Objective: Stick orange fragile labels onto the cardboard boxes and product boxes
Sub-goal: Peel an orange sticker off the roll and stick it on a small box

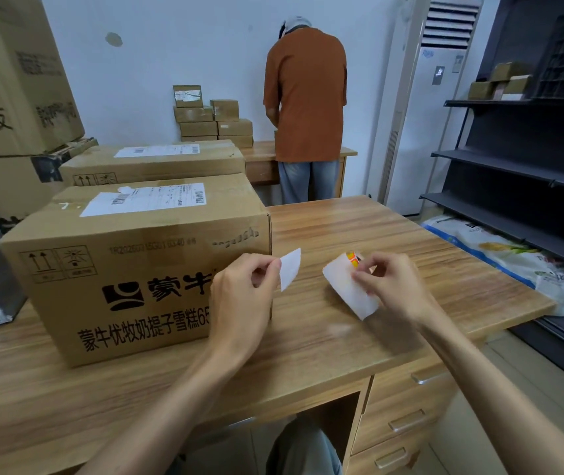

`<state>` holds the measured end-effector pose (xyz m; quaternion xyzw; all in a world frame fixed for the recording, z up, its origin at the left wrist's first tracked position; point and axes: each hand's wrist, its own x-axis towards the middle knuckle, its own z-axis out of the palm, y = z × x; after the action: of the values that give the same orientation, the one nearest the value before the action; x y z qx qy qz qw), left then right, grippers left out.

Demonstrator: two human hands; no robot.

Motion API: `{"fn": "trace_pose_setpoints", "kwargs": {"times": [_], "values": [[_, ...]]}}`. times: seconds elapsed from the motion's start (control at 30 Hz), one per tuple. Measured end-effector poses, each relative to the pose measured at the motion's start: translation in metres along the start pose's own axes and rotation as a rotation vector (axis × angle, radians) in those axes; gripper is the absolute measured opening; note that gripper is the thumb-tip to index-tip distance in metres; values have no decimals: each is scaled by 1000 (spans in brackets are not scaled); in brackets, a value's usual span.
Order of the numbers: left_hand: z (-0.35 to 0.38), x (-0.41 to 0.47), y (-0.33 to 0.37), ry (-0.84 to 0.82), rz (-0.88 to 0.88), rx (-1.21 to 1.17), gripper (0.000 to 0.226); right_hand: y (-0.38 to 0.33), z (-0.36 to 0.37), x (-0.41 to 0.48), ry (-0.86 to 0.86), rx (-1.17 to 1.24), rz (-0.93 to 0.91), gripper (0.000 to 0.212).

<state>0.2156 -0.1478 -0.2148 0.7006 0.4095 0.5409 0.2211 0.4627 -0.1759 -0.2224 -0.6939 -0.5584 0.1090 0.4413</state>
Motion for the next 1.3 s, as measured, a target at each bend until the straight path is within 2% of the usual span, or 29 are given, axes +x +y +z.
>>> {"fn": "trace_pose_setpoints", "kwargs": {"times": [0.1, 0.2, 0.27, 0.33, 0.43, 0.57, 0.67, 0.77, 0.87, 0.97, 1.1, 1.23, 1.3], "values": [[-10, -1, -1, 26, 112, 57, 10, -12, 5, 17, -58, -310, -187, 7], [-20, -2, -2, 54, 251, 140, 9, -15, 23, 29, -156, -581, -282, 8], [-26, -3, -3, 71, 318, 185, 9, -16, 35, 28, -209, -655, -308, 8], [-33, -5, -6, 81, 356, 209, 8, -13, 40, 26, -213, -653, -328, 4], [-41, -9, -9, 100, 391, 225, 6, -11, 39, 27, -196, -626, -309, 9], [-49, -12, -10, 125, 401, 221, 6, -19, 31, 19, -168, -536, -337, 15], [-54, -15, -9, 136, 425, 230, 6, -35, 23, 7, -47, -497, -368, 15], [-61, -16, -11, 156, 497, 271, 10, -67, 25, -15, 57, -198, -293, 18], [-69, -17, -14, 179, 626, 375, 13, -111, 32, -46, -70, 278, -83, 25], [-78, -19, -16, 186, 741, 459, 14, -141, 38, -68, -233, 552, 100, 30], [-89, -26, -17, 211, 862, 545, 12, -158, 49, -78, -293, 640, 211, 32], [-97, -32, -22, 229, 948, 603, 11, -166, 58, -82, -318, 644, 223, 17], [-102, -34, -25, 197, 943, 557, 13, -170, 61, -84, -324, 637, 210, 13]]}}
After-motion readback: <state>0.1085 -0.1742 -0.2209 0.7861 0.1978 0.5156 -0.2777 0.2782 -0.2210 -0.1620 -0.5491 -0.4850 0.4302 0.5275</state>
